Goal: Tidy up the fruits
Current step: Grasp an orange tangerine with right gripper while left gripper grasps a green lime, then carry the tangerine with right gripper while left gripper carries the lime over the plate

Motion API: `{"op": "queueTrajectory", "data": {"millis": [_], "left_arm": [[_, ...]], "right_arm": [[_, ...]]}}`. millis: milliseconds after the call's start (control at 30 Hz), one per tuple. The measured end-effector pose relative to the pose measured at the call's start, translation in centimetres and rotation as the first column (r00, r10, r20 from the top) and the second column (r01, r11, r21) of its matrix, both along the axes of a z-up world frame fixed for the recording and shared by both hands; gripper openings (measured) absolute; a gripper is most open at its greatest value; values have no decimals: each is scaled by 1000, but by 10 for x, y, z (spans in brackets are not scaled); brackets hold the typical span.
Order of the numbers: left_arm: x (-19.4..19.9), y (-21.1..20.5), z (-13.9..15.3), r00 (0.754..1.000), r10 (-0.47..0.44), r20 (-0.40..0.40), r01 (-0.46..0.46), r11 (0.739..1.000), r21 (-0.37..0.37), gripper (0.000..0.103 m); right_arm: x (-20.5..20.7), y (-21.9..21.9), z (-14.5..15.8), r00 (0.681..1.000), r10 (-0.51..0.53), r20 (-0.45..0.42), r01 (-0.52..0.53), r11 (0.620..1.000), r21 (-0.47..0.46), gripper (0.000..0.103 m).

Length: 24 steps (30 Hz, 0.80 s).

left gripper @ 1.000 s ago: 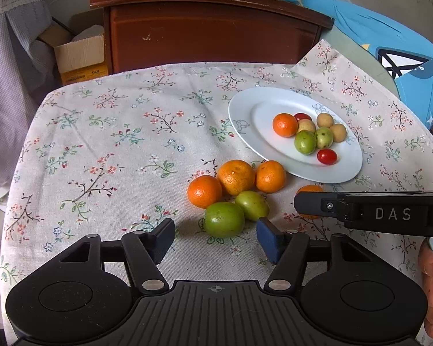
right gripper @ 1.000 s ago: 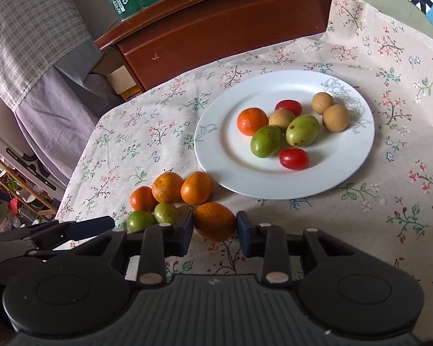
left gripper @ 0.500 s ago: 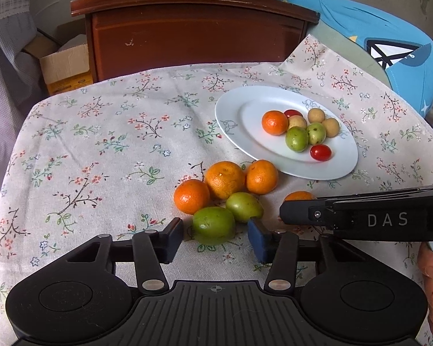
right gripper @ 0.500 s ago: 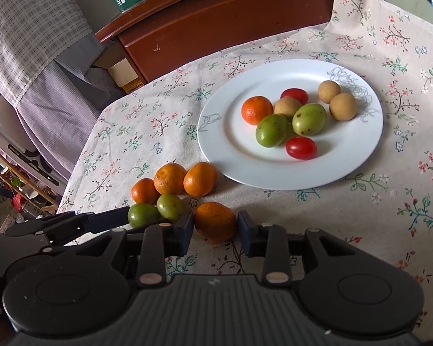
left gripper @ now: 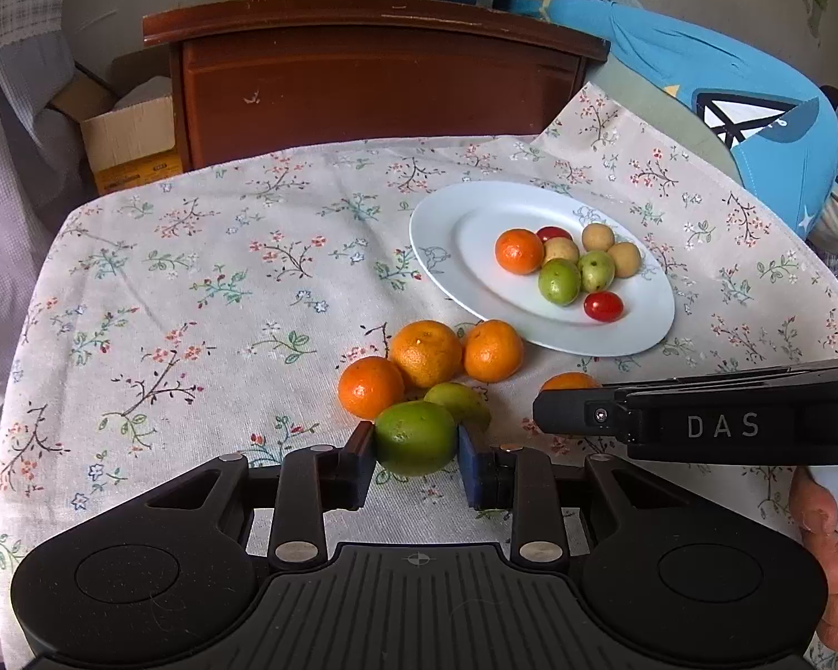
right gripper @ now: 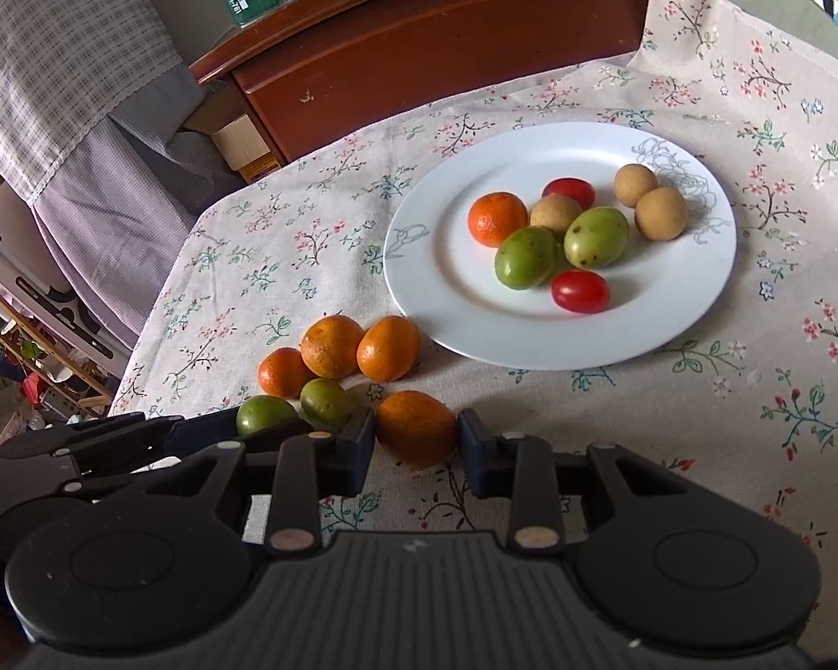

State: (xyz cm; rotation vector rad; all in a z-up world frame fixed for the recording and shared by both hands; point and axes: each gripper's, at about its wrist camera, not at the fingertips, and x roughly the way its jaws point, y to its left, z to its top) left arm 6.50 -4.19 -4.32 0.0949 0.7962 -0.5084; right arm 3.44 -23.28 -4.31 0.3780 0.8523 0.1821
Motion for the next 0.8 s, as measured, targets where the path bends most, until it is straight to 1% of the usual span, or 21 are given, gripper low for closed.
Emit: {"op": "queueTrajectory", "data": {"millis": [167, 433, 600, 700, 800], "left_arm": [[-3, 5, 7, 1000, 16, 6, -16, 1000, -8, 29], [-5, 12, 19, 998, 57, 15, -56, 997, -56, 29], [-6, 13, 31, 996, 76, 44, -72, 994, -78, 29], [-4, 15, 39, 997, 72, 42, -67, 991, -116, 29], [-3, 11, 49, 996, 58, 69, -50, 992, -113, 29]], "right_arm": [[-7, 2, 6, 1000, 17, 22, -17, 1000, -14, 32], [-21, 5, 18, 998, 35, 55, -34, 999, -29, 32], [-28, 2, 30, 995, 32, 90, -30, 999, -20, 32], [-28, -4, 40, 993, 22, 117, -21, 1000, -13, 32], [-26, -11, 52, 988, 5, 152, -3, 1000, -10, 32]]}}
